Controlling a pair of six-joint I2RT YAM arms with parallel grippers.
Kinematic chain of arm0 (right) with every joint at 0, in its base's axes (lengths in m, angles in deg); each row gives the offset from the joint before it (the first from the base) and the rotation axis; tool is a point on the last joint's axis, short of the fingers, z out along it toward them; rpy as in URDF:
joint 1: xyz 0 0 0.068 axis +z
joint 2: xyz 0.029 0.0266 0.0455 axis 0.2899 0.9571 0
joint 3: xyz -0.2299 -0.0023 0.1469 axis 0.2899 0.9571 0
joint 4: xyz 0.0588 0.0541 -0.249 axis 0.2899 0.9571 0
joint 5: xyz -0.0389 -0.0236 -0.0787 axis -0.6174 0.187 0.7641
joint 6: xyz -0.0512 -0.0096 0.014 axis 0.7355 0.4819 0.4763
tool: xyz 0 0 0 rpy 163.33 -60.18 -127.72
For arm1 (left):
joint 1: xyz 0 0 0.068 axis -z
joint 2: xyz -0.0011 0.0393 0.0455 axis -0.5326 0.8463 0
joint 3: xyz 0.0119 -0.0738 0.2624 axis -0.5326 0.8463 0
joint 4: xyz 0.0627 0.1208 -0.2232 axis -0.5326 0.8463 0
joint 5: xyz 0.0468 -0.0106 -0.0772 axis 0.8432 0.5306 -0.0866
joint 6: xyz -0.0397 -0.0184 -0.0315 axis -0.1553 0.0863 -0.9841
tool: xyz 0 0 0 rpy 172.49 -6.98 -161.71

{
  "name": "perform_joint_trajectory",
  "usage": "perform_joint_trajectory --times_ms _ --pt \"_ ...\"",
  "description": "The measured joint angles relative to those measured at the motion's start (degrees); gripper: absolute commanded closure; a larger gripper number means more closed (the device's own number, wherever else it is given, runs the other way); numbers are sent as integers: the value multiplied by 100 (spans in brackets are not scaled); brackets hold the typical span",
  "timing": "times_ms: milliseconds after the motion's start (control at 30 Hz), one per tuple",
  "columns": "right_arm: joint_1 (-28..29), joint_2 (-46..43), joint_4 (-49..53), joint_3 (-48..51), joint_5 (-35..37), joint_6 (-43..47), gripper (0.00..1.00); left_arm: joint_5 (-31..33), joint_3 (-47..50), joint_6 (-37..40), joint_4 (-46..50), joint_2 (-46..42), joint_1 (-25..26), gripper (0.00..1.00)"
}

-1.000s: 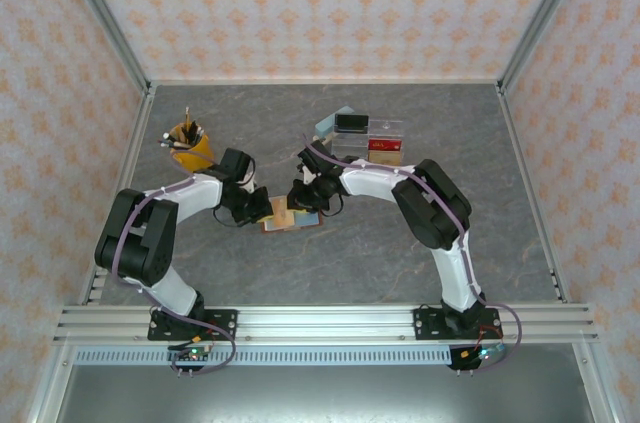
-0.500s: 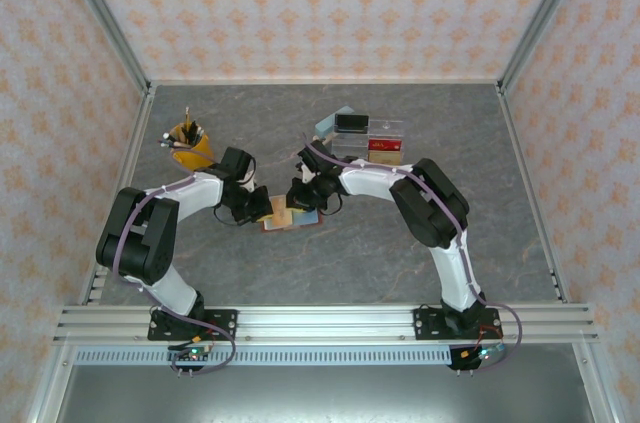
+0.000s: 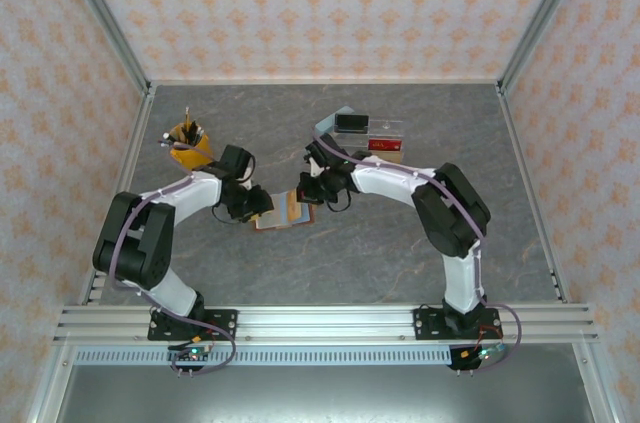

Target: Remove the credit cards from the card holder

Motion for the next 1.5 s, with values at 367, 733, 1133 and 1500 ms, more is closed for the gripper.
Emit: perform_joint_trajectory --times_ms 367,733,1133,1500 --pt "-61 -1266 675 7 776 1259 100 466 -916 111 879 -1082 -492 15" --pt "-841 -2553 1209 -398 2057 3322 100 1051 -1147 293 1217 -1976 -719 0" --pt "-2070 -2481 1788 -673 1770 5761 100 1198 -1154 282 1493 -2031 -953 0" --pt "-2385 -1504 2756 -997 1473 8365 100 1255 -1154 299 1519 -2031 -953 0"
